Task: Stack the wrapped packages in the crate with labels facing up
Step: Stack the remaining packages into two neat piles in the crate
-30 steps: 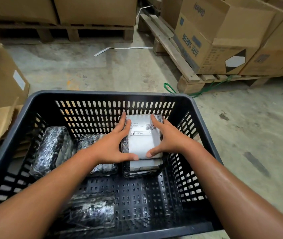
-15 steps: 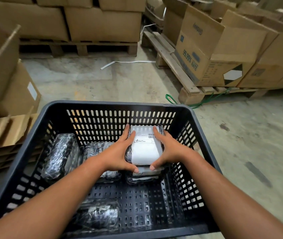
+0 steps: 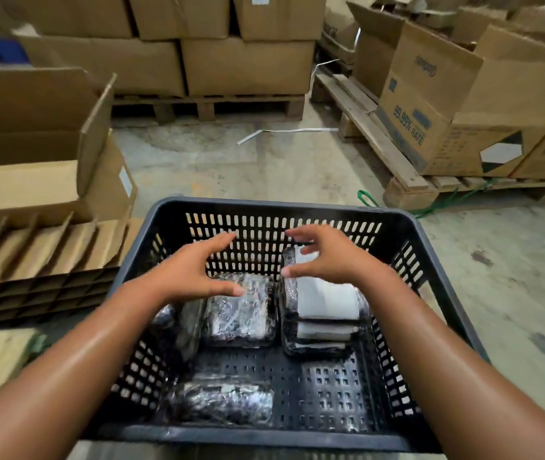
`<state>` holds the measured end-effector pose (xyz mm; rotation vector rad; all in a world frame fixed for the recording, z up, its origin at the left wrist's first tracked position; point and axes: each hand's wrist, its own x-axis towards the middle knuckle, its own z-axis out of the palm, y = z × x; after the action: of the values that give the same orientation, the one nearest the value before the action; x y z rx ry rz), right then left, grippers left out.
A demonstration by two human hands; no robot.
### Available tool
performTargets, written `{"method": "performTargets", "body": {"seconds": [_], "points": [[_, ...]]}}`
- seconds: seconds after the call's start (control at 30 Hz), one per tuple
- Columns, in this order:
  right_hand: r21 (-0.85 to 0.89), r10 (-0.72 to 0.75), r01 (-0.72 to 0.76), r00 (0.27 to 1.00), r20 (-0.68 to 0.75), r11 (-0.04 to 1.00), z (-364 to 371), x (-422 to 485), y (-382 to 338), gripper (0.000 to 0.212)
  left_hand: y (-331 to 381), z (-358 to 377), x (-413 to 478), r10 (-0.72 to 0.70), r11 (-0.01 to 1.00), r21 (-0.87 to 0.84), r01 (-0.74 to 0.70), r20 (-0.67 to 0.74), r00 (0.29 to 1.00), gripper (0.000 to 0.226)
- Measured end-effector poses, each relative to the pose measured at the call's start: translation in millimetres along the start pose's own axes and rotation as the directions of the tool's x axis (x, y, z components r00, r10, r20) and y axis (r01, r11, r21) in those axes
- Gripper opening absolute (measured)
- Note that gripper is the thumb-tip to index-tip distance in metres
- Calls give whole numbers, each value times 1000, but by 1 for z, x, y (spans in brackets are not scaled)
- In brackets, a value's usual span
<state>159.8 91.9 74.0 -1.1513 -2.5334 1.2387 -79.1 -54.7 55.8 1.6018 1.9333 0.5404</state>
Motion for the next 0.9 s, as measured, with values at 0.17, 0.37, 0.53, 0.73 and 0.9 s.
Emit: {"method": "performTargets", "body": {"seconds": [0.17, 0.37, 0.53, 0.73, 0.9], "points": [[39, -67, 62, 989, 131, 997, 96, 26, -24, 83, -19, -16, -16, -122, 968, 228, 110, 40, 992, 138], [-450, -61, 188, 957, 282, 873, 172, 39, 1, 119, -28, -3, -18, -197, 920, 376, 114, 189, 962, 125], [-680, -49, 255, 951, 307, 687, 187, 31, 18, 121, -29, -1, -19, -281, 857, 501, 124, 252, 926, 126], [-645, -186, 384, 916, 355, 661, 172, 27, 16, 100, -23, -4, -19, -290, 853, 509, 116, 278, 916, 128], [-669, -300, 465, 885, 355, 580, 161, 22, 12, 86, -20, -5, -19, -308, 857, 496, 137, 282, 909, 127]]}}
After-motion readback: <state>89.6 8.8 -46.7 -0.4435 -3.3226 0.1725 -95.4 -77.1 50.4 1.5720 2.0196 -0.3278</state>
